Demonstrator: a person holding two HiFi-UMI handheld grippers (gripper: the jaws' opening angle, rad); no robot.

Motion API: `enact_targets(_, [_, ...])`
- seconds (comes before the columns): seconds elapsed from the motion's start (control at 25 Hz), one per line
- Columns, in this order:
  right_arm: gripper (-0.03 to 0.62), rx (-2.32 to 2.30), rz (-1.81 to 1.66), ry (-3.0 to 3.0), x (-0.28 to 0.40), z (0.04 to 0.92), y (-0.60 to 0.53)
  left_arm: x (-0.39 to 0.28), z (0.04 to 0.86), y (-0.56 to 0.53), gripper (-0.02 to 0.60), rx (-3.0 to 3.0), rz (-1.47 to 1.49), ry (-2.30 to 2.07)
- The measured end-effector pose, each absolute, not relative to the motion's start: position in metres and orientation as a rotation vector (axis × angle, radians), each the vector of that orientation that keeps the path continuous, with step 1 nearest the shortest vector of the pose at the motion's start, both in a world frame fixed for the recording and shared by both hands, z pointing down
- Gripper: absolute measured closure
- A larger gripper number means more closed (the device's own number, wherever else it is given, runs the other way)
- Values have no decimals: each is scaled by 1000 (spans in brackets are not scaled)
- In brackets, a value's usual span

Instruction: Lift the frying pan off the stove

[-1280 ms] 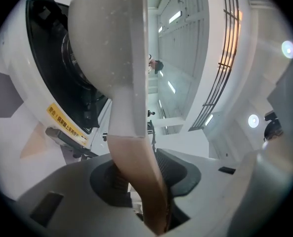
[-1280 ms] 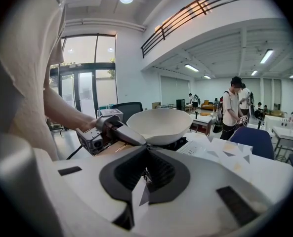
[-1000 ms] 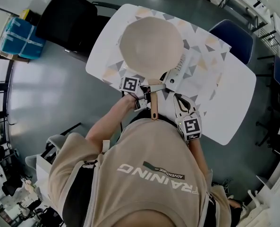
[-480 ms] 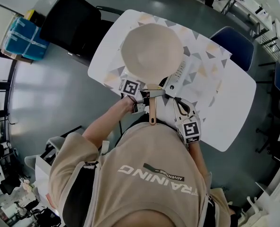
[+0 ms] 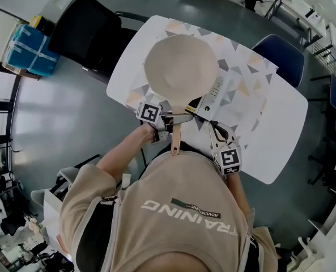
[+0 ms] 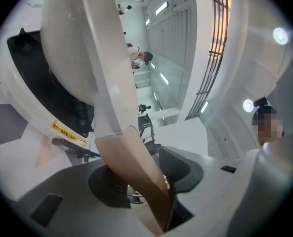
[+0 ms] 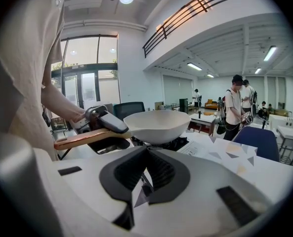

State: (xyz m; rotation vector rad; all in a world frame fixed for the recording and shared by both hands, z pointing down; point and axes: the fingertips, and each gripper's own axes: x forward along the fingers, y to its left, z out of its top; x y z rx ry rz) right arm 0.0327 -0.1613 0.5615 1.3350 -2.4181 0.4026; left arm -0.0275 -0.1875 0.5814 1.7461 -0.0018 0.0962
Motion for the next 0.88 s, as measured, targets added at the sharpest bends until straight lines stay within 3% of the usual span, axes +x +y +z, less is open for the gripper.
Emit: enact_targets(0.88, [589, 1346, 353, -2480, 34, 542, -175, -40, 514, -188, 391, 1813, 62, 36])
